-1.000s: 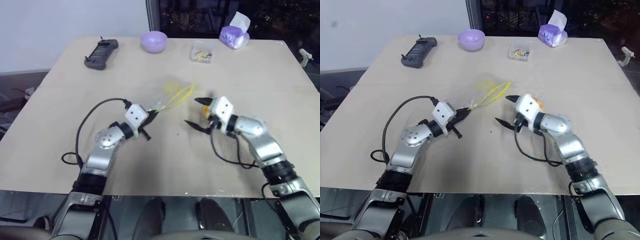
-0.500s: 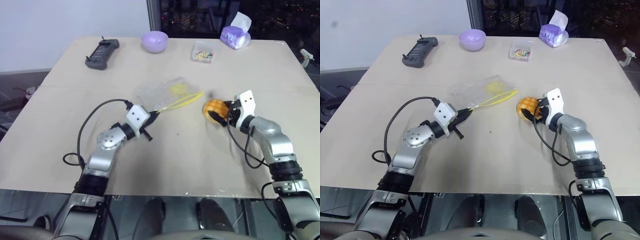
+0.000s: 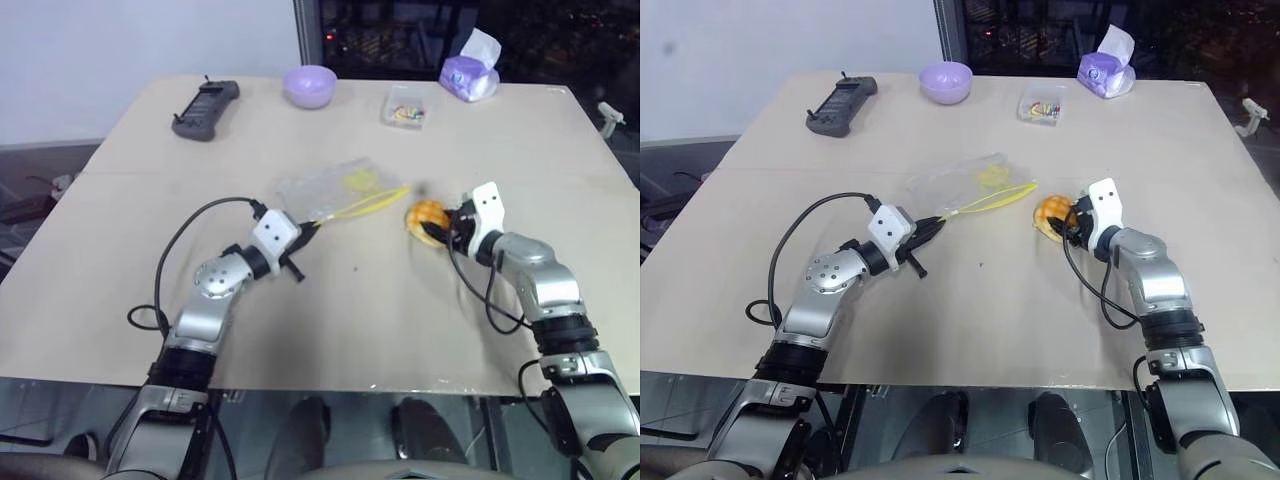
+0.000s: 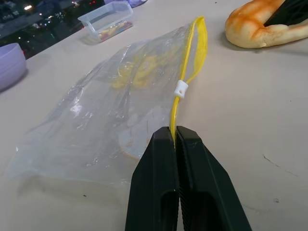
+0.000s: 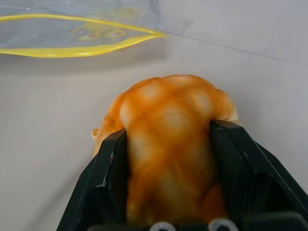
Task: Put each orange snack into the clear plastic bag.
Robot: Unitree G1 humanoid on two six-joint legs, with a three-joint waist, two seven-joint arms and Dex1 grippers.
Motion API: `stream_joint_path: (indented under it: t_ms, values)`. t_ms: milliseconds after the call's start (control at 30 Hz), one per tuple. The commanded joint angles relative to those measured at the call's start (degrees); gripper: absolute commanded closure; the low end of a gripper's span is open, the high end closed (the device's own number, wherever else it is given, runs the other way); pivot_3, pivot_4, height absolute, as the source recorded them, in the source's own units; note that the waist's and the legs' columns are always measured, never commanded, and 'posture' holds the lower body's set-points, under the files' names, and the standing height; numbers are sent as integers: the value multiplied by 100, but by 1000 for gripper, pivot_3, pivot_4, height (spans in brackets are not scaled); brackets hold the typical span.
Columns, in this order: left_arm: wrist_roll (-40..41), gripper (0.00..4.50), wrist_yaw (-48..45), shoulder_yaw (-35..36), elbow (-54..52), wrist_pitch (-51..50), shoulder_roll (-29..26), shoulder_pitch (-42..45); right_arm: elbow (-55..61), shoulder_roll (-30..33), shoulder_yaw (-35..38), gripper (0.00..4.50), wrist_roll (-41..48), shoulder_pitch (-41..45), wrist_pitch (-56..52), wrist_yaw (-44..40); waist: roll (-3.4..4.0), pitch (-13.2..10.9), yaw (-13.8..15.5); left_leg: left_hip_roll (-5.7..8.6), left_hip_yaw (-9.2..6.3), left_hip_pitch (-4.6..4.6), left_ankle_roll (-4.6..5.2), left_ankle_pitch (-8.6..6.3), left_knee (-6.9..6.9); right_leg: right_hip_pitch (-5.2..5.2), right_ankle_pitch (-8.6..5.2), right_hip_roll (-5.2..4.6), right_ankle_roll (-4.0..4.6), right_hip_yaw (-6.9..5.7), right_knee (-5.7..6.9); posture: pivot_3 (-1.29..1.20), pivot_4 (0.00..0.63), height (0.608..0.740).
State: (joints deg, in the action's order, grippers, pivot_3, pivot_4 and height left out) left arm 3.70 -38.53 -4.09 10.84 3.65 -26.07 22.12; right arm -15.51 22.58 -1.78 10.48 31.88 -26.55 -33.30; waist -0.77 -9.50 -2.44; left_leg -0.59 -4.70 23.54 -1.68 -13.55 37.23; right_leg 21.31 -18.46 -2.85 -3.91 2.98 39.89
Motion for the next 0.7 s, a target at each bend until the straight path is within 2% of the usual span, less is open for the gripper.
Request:
stream_joint_path:
  t_ms: [33, 200, 333, 467, 700]
  values:
    - [8, 4500, -13, 31, -109, 82, -12, 70, -371, -46, -137, 3264, -186, -174, -173, 87, 0, 0, 4, 0, -2, -13, 0, 0, 0, -13, 0, 0, 0, -2, -2, 0, 150, 740]
    - [7, 4500, -24, 21, -102, 63, 13, 82, -424, -122, -56, 4468, -208, -94, -11, 180, 0, 0, 3, 0, 0, -65, 1, -1, -9, -65, -1, 0, 0, 0, -9, 0, 150, 740]
    - [8, 4500, -20, 15, -100, 54, 26, 95, -403, -235, 132, 4488, -83, 4, 167, 199, 0, -1, -4, 0, 0, -77, 1, -1, -10, -73, -1, 0, 0, 1, -5, 0, 150, 740]
    - [18, 4500, -13, -1, -112, 35, 48, 100, 152, -418, 380, 4488, 379, -4, 455, -164, 6, -7, -12, -1, 2, -75, 1, -1, -11, -69, -1, 1, 0, 3, -3, 0, 150, 740]
    - [14, 4500, -34, -28, -119, 31, 67, 116, 897, -466, 149, 4488, 806, -230, 201, -800, 13, -13, 0, -1, 4, -56, 1, -1, -21, -50, -1, 0, 0, 4, -13, 0, 150, 740]
